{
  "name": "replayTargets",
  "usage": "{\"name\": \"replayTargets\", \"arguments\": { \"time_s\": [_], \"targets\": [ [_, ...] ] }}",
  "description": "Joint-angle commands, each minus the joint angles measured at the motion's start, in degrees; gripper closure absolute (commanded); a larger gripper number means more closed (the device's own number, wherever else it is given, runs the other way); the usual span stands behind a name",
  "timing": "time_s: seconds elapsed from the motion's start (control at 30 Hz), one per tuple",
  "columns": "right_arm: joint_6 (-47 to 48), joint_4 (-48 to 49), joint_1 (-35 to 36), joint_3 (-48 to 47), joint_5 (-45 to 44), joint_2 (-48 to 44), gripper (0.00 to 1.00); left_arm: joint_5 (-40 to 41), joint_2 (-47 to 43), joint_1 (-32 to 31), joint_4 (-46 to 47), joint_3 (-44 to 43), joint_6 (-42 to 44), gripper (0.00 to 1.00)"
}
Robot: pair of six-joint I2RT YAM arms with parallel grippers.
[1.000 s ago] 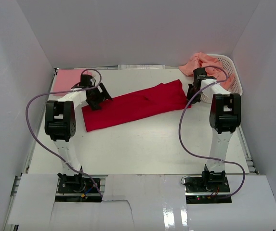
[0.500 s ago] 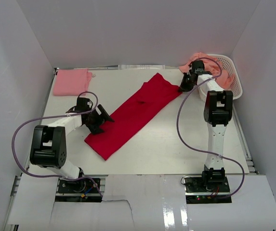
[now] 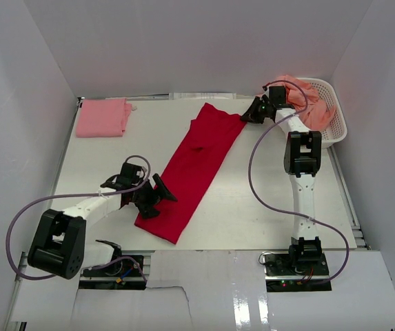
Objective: Fold and stack the t-shirts
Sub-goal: Rotate the tshirt 90 degrees
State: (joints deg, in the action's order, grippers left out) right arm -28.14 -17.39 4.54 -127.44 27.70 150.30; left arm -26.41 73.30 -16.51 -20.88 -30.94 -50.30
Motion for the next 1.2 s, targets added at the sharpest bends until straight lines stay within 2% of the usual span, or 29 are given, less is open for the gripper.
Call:
{"name": "replayTargets", "arguments": {
  "time_s": [0.0,0.13,0.27,0.53,0.67,0.83,0.97,1.03,1.1,1.13,1.17],
  "targets": [
    [-3.32,2.62,2.14,-3.34,1.21,3.24,0.85,-0.49,-1.84,-4.48,-1.88,1.58,-4.88,0.02],
    [-5.95,5.25,3.63,-3.52,1.56,3.59,0.85,1.97,-4.56,-10.19,-1.62,2.2,-10.06,0.02],
    [-7.28,6.93,5.22,-4.49,1.83,4.39,0.85,4.44,-7.82,-18.79,0.49,3.6,-17.01,0.02],
    [-7.54,7.71,9.35,-5.37,-0.46,4.92,0.85,6.63,-0.97,-31.2,7.87,2.12,-26.06,0.02],
    [-8.33,8.77,9.62,-6.5,-0.63,5.18,0.85,6.73,2.63,-35.51,8.75,-1.22,-26.78,0.02],
    [-9.3,10.09,9.27,-7.74,-1.25,4.56,0.84,7.95,1.33,-36.31,6.04,-3.6,-26.43,0.02],
    [-9.65,13.33,9.0,-6.95,-0.72,2.64,0.8,12.08,-1.4,-35.35,-4.31,-11.83,-21.61,0.02],
    [-10.26,14.48,8.82,-6.51,-0.63,1.84,0.74,12.97,-3.41,-33.34,-7.23,-14.66,-20.28,0.02],
    [-10.79,16.76,8.65,-5.63,0.07,0.18,0.59,12.44,-5.17,-30.44,-10.83,-18.43,-17.83,0.02],
    [-11.06,16.68,8.56,-5.72,0.59,-0.27,0.57,11.31,-6.14,-28.42,-11.8,-19.76,-16.51,0.02],
    [-10.97,16.68,8.47,-5.8,1.64,-1.66,0.54,10.6,-7.89,-23.18,-13.55,-21.08,-14.93,0.02]
  ]
}}
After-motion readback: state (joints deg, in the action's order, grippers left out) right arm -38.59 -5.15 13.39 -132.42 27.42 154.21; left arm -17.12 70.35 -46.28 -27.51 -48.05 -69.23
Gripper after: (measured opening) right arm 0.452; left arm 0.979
